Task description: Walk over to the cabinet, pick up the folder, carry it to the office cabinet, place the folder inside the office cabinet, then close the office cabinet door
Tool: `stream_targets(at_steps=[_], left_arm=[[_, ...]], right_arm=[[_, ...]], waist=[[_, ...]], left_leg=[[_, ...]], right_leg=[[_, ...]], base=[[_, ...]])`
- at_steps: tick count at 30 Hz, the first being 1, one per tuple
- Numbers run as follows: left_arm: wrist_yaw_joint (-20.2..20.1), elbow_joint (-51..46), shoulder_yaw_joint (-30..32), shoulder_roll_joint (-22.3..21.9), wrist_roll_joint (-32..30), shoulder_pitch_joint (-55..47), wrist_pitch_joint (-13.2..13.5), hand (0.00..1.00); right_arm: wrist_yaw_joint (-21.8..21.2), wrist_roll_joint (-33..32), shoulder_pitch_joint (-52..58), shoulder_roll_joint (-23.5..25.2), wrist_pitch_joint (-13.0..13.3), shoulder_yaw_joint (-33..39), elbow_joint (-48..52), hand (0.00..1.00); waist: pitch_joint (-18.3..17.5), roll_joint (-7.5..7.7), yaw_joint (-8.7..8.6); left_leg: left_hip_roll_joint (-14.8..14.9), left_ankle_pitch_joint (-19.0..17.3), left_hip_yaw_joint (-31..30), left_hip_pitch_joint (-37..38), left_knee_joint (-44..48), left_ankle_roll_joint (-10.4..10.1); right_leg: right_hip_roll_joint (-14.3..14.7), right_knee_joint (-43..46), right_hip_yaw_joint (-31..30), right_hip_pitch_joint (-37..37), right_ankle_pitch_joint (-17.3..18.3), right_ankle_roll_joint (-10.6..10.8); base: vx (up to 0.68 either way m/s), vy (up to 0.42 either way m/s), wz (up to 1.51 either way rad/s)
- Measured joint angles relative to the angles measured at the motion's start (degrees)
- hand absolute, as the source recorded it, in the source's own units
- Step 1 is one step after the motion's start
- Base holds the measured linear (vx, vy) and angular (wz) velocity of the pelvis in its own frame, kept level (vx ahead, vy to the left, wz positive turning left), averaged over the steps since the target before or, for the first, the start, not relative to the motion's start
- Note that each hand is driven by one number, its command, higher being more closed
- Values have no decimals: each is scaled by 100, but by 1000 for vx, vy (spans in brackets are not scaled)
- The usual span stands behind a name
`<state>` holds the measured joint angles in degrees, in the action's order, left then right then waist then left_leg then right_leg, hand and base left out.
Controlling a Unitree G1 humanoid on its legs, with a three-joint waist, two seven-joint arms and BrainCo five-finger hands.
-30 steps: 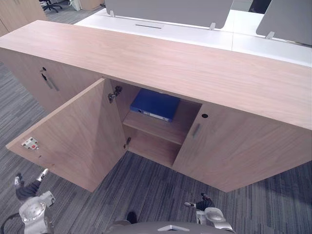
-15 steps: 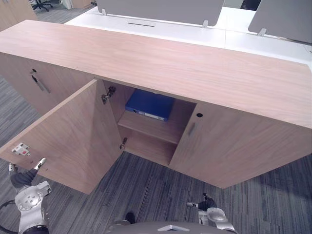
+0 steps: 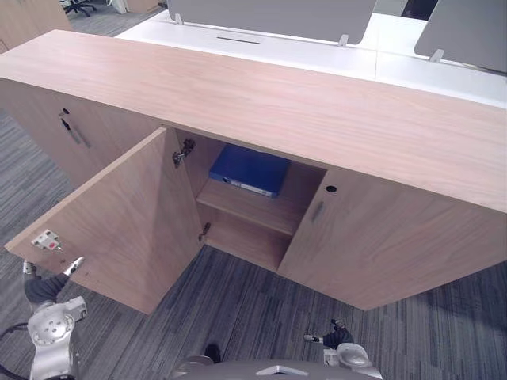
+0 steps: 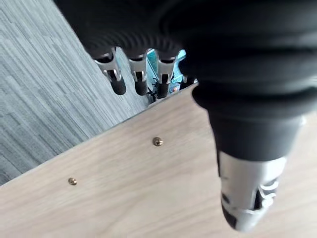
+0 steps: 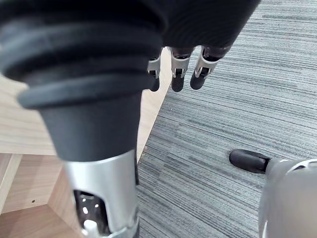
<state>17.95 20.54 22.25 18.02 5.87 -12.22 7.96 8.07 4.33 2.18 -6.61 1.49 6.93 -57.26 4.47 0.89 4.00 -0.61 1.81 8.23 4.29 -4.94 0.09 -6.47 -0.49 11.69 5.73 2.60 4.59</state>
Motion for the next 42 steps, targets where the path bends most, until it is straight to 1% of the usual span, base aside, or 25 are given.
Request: stream_targets(at_steps=[2, 5, 7, 8, 9, 10, 11, 14, 15, 17, 21, 26, 29, 31, 32, 34, 38, 42], left_arm=[[-24, -158, -232, -156, 4, -209, 5, 0], [-341, -172, -730, -376, 7, -585, -3, 0], [-511, -168, -1011, -427, 7, -704, -8, 0], [-720, -130, -1356, -473, 13, -759, -20, 0], [-832, -78, -1464, -501, 2, -773, -24, 0], [-1052, 54, -1789, -518, -27, -762, -26, 0], [-1249, 151, -2153, -587, -56, -752, -37, 0], [-1523, 356, -2609, -755, -216, -623, -52, 0], [-1628, 397, -2801, -840, -299, -545, -55, 0], [-1745, 555, -2991, -942, -389, -306, -60, 0], [-1749, 637, -3138, -944, -390, -59, -63, 0], [-1748, 764, -3510, -952, -498, 229, -93, 0], [-1731, 886, -3638, -958, -500, 545, -112, 0], [-1660, 1087, -3635, -946, -503, 881, -139, 0], [-1541, 1217, -3631, -949, -503, 1113, -157, 0], [-1440, 1241, -3592, -948, -503, 1230, -182, 0], [-1106, 1573, -3484, -866, -494, 1577, -256, 0], [-970, 1634, -3453, -838, -493, 1603, -294, 0]], right_arm=[[1, 0, 23, 10, -6, 0, -12, 0], [-1, 3, 37, 42, -7, -1, -12, 0], [-2, 3, 38, 51, -10, -3, -12, 0], [-3, 4, 36, 53, -11, -3, -12, 0], [-3, 4, 32, 53, -11, -3, -11, 0], [-4, 4, 20, 55, -12, -5, -11, 0], [-5, 3, -14, 65, -14, -7, -9, 0], [-3, 3, -30, 73, -17, -9, -6, 0], [-3, 3, -23, 89, -18, -9, -6, 0], [0, 3, -14, 134, -27, -9, -6, 0], [4, 1, -11, 148, -46, -98, 2, 0], [5, -1, -35, 148, -46, -127, 7, 0], [6, -1, -30, 151, -45, -127, 8, 0], [9, -3, -34, 150, -45, -126, 10, 0], [13, -4, -34, 147, -46, -124, 8, 0], [14, -4, -27, 147, -48, -124, 5, 0], [21, -5, -20, 148, -61, -115, -8, 0], [70, -10, -21, 152, -75, -103, -12, 0]], waist=[[0, 0, 54], [-1, -2, 80], [-1, -2, 78], [-5, -7, 73], [-6, -10, 73], [-6, -17, 57], [-16, -25, -12], [-38, -60, -160], [-53, -75, -237], [-63, -97, -307], [-81, -126, -453], [-136, -209, -565], [-149, -213, -686], [-151, -216, -777], [-167, -216, -806], [-193, -212, -826], [-295, -188, -908], [-309, -167, -927]], left_leg=[[-4, 10, -2, 1, 0, 11], [-7, 33, -12, 1, 0, 28], [-8, 44, -11, -2, 0, 35], [-8, 52, 4, -10, -1, 39], [-6, 58, 23, -20, -1, 40], [-2, 71, 75, -31, -1, 44], [3, 72, 165, -30, -1, 46], [3, 71, 289, 3, -1, 49], [4, 69, 351, 15, -1, 50], [27, 63, 508, 39, -1, 49], [75, 32, 754, 111, 0, 26], [130, -33, 1121, 185, 1, -14], [149, -100, 1251, 233, 1, -83], [147, -116, 1294, 233, 1, -82], [145, -130, 1339, 236, 2, -82], [144, -151, 1396, 235, 2, -87], [133, -164, 1515, 181, 37, -49], [128, -177, 1537, 182, 38, -36]], right_leg=[[-2, 2, -5, 1, -3, -4], [-3, 12, -12, -1, -12, -15], [-4, 13, -18, -6, -16, -23], [-4, 24, -43, -29, -19, -30], [-4, 40, -69, -56, -20, -32], [-2, 69, -138, -112, -24, -35], [1, 96, -242, -174, -36, -39], [2, 76, -380, -200, -85, -35], [5, 58, -452, -215, -114, -22], [33, 13, -615, -271, -171, -25], [84, -45, -860, -305, -260, -28], [159, -127, -1247, -393, -385, -33], [192, -179, -1398, -395, -440, -26], [195, -230, -1453, -402, -475, -29], [196, -248, -1497, -413, -487, -21], [203, -261, -1564, -443, -499, -18], [211, -290, -1681, -533, -578, 40], [220, -323, -1736, -564, -601, 35]], base=[[-16, -4, 1], [-40, -10, 2], [-49, -6, -2], [-54, -4, -6], [-59, 3, -14], [-66, 14, -29], [-60, 17, -30], [-31, 20, -26], [-37, 30, -34], [-42, 17, -38], [-31, -3, -35], [-25, -3, -40], [-24, -11, -28], [-20, -10, -19], [-10, -6, -16], [2, -6, -19], [31, -11, -15], [22, -24, -14]])
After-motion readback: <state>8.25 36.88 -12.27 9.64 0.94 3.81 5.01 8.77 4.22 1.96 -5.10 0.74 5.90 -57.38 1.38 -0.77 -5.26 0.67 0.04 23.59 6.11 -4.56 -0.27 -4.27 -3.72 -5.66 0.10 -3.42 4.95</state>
